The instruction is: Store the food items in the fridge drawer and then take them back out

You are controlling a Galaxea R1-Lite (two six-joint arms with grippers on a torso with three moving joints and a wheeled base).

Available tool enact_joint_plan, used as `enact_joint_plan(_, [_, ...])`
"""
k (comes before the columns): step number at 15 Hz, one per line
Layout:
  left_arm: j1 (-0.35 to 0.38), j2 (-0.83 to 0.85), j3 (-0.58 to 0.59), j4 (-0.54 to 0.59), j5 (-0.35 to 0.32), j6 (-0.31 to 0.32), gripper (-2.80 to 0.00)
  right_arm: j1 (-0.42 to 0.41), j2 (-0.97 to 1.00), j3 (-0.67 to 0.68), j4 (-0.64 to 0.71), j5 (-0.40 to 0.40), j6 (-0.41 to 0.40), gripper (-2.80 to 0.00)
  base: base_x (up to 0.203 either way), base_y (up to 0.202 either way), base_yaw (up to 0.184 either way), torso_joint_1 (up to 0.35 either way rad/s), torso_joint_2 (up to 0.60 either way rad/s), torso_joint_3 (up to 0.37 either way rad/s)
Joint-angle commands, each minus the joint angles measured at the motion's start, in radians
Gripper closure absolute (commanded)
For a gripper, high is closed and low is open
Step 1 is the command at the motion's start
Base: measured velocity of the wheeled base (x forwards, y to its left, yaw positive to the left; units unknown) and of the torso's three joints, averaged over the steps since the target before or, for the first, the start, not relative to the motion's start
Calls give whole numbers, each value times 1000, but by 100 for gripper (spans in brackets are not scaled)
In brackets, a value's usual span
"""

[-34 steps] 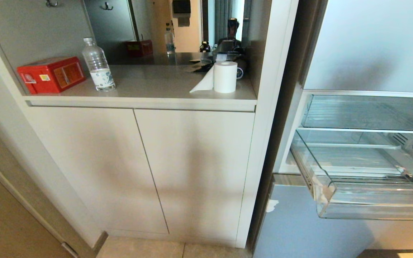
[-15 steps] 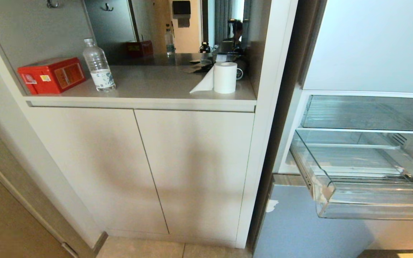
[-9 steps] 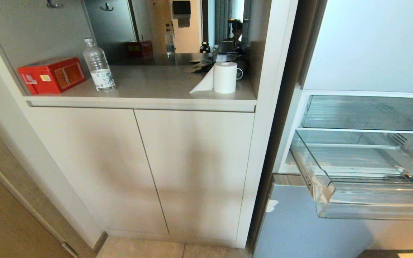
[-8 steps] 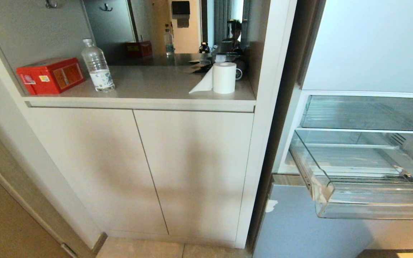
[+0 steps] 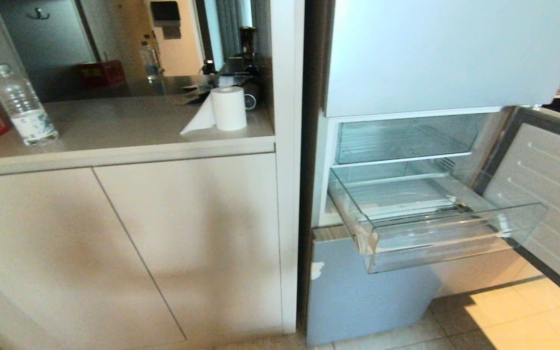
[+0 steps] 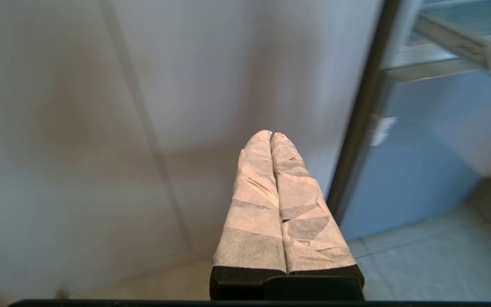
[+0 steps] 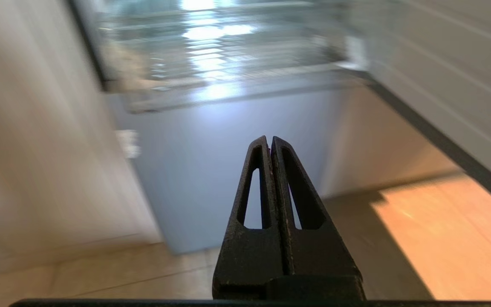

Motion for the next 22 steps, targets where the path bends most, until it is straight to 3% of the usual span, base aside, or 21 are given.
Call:
enact_joint_plan(1, [1,1,0,0,-1,0,0,0,2,2,1,0,1,0,-2,7,-178,-1,3,2])
enact_joint_plan(8, [1,1,0,0,0,0,0,-1,5,0,1,6,-2,0,-1,8,-169,2,2,3])
enact_joint_plan(11, [1,1,0,0,-1,0,0,-9,175,-7,-77,3,-31,0,0,2,-39,1,2,0])
enact_joint_plan(13, [1,1,1,0,0,0,0,-75,373,-62,-136,2,26,0,0,0,0,0,0,0])
enact_joint_plan(15, [1,1,0,0,-1,0,0,-234,564,-147,-146,0,109,0,0,0,0,0,0,0])
enact_joint_plan(16, [1,1,0,0,0,0,0,-346,647,-182,-150,3,141,-280,0,0,0,0,0,0])
enact_joint_plan(19, [1,1,0,0,0,0,0,-618,879,-268,-198,12,192,-280,0,0,0,0,0,0])
enact_joint_plan(22, [1,1,0,0,0,0,0,-871,1102,-356,-352,21,201,-280,0,0,0,0,0,0])
